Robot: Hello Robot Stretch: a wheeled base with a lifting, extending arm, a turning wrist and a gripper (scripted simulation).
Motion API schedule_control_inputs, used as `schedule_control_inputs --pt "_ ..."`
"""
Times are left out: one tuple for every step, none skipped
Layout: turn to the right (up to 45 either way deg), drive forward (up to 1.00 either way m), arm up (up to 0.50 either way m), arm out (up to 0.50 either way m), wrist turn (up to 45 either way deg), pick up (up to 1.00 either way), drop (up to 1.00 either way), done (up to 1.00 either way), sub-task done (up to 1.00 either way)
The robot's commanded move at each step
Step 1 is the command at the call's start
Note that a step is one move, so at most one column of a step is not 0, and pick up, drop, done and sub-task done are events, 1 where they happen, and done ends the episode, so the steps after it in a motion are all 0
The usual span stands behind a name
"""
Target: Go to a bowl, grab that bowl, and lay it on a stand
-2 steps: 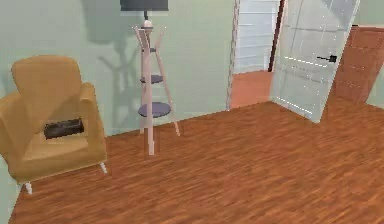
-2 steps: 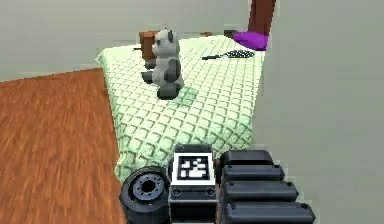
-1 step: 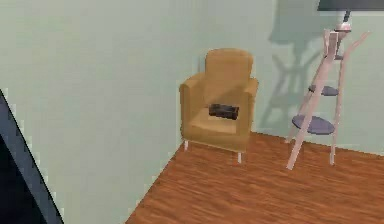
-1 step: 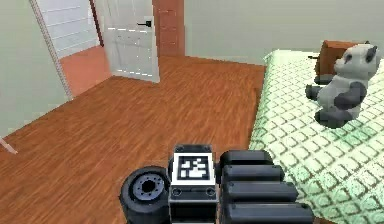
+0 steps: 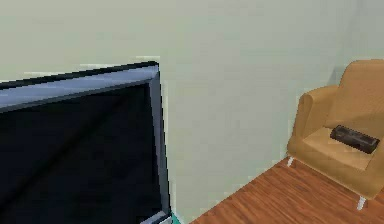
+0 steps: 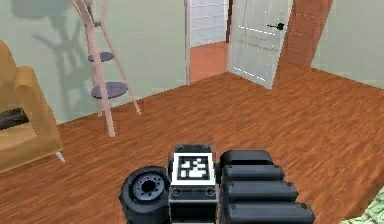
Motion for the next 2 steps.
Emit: schedule_control_inputs --pt "0.0 0.15 0.00 0.00 0.0 0.00 0.00 0.00 0.00" --pt "0.0 0.00 0.00 0.00 0.0 0.00 0.00 1.00 0.00"
